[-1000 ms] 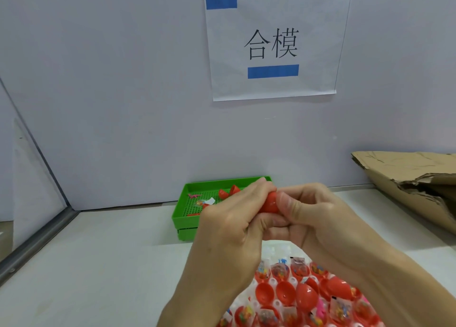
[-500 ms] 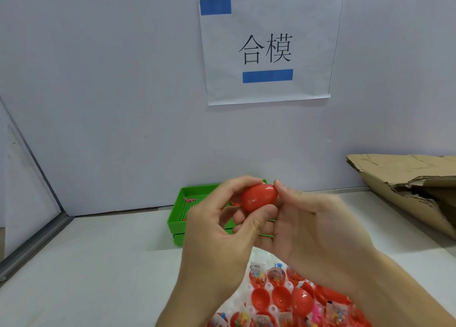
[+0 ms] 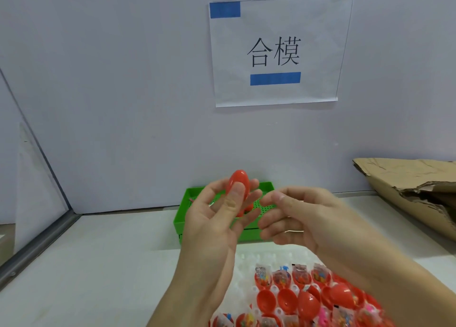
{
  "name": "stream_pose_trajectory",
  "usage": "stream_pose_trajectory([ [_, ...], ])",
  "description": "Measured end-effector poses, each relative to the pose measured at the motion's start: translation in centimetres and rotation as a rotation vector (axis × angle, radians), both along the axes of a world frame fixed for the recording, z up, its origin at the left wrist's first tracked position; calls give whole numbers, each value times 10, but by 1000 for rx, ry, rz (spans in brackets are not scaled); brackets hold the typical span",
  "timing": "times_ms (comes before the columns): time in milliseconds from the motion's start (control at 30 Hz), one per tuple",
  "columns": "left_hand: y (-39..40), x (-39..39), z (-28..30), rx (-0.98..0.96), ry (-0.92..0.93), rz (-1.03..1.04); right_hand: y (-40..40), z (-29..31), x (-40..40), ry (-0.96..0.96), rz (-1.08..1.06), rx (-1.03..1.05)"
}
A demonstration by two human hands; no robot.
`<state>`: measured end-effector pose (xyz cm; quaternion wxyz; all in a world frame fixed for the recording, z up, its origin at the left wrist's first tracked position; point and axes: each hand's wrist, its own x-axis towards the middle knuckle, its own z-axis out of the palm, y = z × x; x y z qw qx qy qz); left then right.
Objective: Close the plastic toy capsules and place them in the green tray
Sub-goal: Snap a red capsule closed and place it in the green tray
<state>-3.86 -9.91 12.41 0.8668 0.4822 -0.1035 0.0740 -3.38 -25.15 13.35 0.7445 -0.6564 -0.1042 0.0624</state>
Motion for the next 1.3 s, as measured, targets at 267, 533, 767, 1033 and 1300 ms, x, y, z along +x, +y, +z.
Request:
stream_pose_trajectory([
  [267, -2, 0, -10, 662, -281, 466, 5, 4, -10, -101, -119, -234],
  [533, -3, 0, -15, 1058, -638, 621, 16, 3, -19, -288, -166, -401],
  [767, 4, 0, -10, 962, -491, 474, -20, 1, 18, 2, -295, -38],
  [1033, 5, 1, -10, 807, -429, 422, -115, -27, 84, 225, -599, 647],
  [1300, 3, 2, -16, 854, -423, 418, -136, -26, 130, 233, -798, 1013],
])
